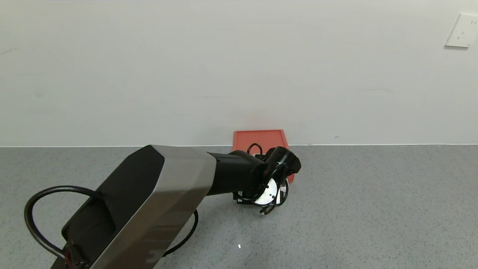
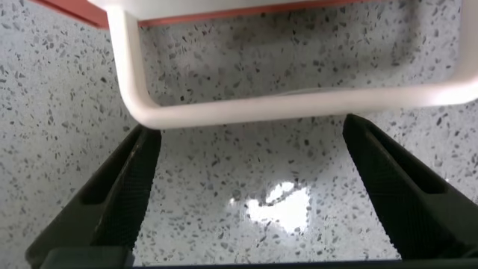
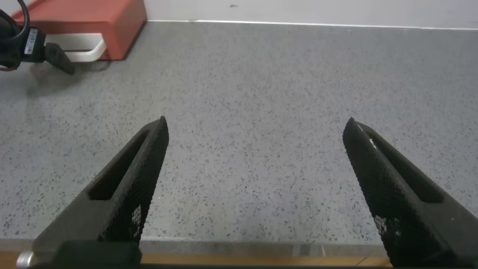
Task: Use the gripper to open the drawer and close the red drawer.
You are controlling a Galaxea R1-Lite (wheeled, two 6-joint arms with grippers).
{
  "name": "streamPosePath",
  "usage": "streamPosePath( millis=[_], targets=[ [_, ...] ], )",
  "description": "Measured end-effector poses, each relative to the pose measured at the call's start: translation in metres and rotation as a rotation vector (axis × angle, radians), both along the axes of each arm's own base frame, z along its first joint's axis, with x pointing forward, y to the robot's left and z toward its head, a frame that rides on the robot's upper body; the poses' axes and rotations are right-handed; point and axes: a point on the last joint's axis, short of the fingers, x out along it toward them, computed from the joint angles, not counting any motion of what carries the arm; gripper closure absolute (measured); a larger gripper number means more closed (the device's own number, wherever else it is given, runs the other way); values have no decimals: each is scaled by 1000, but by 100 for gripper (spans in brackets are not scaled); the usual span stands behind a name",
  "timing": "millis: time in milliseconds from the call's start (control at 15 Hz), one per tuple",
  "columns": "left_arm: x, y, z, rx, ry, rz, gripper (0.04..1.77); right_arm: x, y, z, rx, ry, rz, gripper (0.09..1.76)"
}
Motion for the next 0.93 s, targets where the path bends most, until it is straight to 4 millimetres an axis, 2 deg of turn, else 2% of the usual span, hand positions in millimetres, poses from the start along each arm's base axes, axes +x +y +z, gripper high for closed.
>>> streamPosePath(
  millis=[267,533,733,933],
  targets=[
    [-19,1,8,42,80,-34,6,0,0,0,0,0,0,14],
    [-48,9,42,8,142,-121,6,0,0,0,0,0,0,14],
    [-62,34,74,-20,125,-190,6,0,0,0,0,0,0,14],
    [-74,72,102,-76,75,-273,6,0,0,0,0,0,0,14]
  ],
)
